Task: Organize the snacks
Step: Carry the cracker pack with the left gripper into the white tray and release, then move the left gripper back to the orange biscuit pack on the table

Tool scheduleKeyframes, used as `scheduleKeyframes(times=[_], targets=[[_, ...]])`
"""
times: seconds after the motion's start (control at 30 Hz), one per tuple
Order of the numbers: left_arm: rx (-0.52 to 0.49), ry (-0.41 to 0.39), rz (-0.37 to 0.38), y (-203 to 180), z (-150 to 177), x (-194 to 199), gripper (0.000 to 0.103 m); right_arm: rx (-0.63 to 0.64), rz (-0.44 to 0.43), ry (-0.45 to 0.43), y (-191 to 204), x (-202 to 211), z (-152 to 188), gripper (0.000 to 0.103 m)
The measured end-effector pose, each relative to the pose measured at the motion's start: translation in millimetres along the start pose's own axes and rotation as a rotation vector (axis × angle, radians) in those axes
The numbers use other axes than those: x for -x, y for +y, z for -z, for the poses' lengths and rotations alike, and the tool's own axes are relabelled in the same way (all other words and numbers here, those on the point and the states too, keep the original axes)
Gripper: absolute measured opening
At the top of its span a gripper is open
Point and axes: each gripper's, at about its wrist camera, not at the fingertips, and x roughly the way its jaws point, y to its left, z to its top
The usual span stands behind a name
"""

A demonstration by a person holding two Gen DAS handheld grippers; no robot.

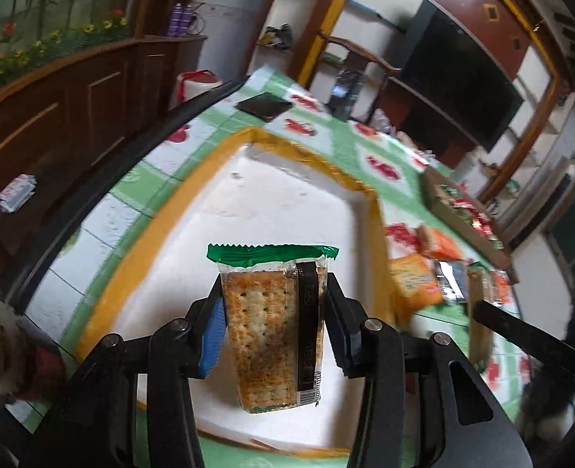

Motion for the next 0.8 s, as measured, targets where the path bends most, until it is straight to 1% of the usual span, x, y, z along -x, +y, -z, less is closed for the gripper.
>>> scheduleKeyframes(times=[0.13, 0.2, 0.27, 0.37, 0.43, 0.47, 0.5, 0.57, 0.63, 0.7, 0.8], targets=[[0.006, 0.013, -0.038, 10.4, -4.2, -9.8, 0.044, 0.035, -0.132, 0.079, 46.0, -23.9, -2.2, 0.047], [0.021, 0.013, -0.034, 14.4, -6.1, -10.3, 0.044, 0.031, -0.2, 0.125, 67.7, -39.9, -4.6, 0.047], [0.039, 0.003, -0.021, 18.0, -6.8, -6.7, 0.044, 0.038, -0.235, 0.149, 84.6, -51.3, -5.6, 0.047], [0.062, -0.017, -0.001, 22.3, -7.2, 1.0, 0.046, 0.083, -0.237, 0.158, 110.3, -67.2, -5.8, 0.047], [0.088, -0.029, -0.021, 27.9, -8.4, 6.2, 0.048, 0.101, -0.233, 0.167, 120.8, -78.1, -5.3, 0.049], [0.11, -0.034, -0.001, 32.9, -8.3, 9.6, 0.048, 0.103, -0.227, 0.167, 123.3, -81.6, -4.8, 0.049], [0.128, -0.038, 0.014, 37.1, -7.5, 12.9, 0.049, 0.108, -0.219, 0.169, 124.9, -86.1, -4.1, 0.049], [0.137, -0.053, 0.018, 38.8, -6.1, 18.9, 0.049, 0.119, -0.204, 0.159, 126.0, -95.1, -2.8, 0.049], [0.145, -0.068, 0.031, 39.2, -5.2, 25.0, 0.055, 0.127, -0.201, 0.155, 125.0, -97.9, -0.5, 0.05], [0.159, -0.083, 0.052, 39.0, -4.2, 31.3, 0.058, 0.122, -0.207, 0.147, 123.0, -96.1, 0.8, 0.054], [0.163, -0.094, 0.08, 35.5, -2.4, 38.7, 0.058, 0.089, -0.23, 0.119, 110.5, -82.2, -0.8, 0.055]])
